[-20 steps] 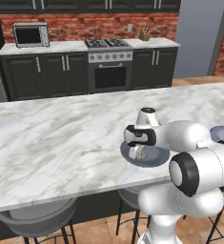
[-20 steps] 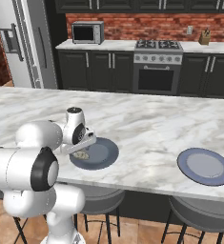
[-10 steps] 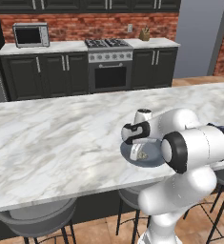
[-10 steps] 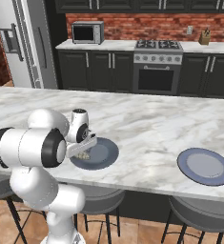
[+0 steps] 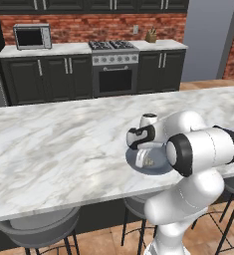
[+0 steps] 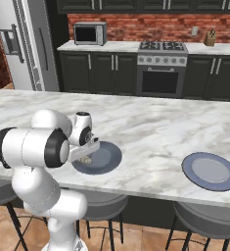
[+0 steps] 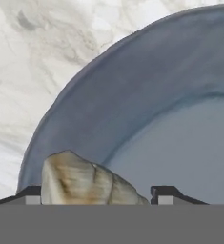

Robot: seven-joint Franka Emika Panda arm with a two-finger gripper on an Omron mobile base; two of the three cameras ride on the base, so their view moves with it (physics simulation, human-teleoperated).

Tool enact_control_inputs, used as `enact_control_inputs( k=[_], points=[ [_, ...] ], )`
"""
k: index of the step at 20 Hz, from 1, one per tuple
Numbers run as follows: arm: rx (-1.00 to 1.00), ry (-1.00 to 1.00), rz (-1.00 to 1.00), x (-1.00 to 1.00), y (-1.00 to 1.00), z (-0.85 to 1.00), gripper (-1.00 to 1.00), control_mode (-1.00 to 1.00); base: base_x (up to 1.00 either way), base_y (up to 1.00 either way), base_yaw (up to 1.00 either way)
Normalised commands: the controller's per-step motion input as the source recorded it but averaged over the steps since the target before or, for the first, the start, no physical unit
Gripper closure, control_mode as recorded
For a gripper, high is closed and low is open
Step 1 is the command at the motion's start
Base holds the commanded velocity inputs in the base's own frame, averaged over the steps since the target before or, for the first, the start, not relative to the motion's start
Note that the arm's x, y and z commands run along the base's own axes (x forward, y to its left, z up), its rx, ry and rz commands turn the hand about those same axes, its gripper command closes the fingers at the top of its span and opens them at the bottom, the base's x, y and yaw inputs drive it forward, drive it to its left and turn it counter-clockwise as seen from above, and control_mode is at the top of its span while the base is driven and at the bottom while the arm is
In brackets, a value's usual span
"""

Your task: Place two dumplings into each of the tupperware containers and then place the containers in the fridge.

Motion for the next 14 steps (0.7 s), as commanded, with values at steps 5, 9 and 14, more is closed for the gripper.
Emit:
enact_control_inputs(
  k=[5,9,14],
  points=[
    [-0.02,-0.07,-0.21,-0.01,0.01,0.70,1.00,-1.00,0.00,0.00,0.00],
    [-0.02,0.02,-0.44,-0.52,-0.06,1.00,1.00,-1.00,0.00,0.00,0.00],
    [-0.04,0.17,-0.51,-0.75,-0.45,0.88,1.00,-1.00,0.00,0.00,0.00]
  ],
)
